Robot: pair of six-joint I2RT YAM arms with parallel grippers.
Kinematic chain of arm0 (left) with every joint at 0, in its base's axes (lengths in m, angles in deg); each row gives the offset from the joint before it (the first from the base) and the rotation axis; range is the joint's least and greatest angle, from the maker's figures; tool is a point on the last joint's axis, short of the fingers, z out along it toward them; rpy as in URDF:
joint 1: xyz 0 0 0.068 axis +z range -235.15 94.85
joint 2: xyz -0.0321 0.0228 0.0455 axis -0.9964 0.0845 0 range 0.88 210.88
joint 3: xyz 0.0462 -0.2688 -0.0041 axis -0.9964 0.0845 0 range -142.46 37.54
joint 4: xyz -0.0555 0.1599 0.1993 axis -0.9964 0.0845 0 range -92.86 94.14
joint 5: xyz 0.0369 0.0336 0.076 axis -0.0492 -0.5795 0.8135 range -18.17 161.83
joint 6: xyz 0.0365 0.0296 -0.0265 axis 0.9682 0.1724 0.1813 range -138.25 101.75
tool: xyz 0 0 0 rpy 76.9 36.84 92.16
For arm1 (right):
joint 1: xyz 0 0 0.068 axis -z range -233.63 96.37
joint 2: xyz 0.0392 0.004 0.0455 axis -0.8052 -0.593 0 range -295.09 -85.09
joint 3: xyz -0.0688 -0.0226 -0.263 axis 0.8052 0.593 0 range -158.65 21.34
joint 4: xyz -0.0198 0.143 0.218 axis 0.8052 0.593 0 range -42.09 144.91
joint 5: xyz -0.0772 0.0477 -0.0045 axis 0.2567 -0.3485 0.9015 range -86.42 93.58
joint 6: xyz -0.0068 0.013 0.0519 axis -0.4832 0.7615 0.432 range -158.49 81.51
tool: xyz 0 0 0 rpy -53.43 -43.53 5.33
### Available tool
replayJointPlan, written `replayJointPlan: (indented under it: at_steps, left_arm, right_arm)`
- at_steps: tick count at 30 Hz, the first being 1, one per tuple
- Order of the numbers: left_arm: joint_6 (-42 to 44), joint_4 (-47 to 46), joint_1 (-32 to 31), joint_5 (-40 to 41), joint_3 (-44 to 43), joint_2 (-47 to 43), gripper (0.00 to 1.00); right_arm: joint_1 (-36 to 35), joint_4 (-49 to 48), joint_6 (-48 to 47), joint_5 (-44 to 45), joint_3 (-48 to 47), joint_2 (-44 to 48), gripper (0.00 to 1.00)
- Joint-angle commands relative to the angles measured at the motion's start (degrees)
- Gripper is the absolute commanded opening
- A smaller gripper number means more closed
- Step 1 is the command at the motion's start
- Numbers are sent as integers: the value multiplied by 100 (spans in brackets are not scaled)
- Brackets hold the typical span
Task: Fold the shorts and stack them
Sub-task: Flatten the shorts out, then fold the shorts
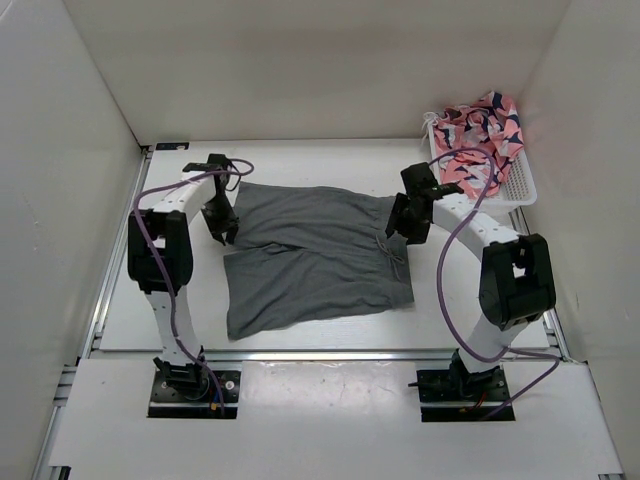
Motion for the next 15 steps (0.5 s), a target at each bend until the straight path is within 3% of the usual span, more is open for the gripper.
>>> replayJointPlan:
  at_steps: [1,3,5,6,10,15]
  left_arm:
    - [-50,-51,20,28,57,-510,41]
    - [-50,72,90,27,57,-704,59]
    - [2,72,142,97,118,-1071,77]
    - [-76,124,143,97,232,-1213,77]
    - [-392,186,82,-7,987,-2030,75]
    - [-1077,485,-489,-648,2471,-3381,70]
  right_arm:
    - [35,18,-67,9,116,324,60]
    - [35,70,-67,8,117,491,61]
    - [35,71,-67,8,291,728,72]
    - [35,71,-67,8,371,834,79]
    - [141,71,81,-52,968,1519,87]
    - [255,71,546,-439,2240,2819,84]
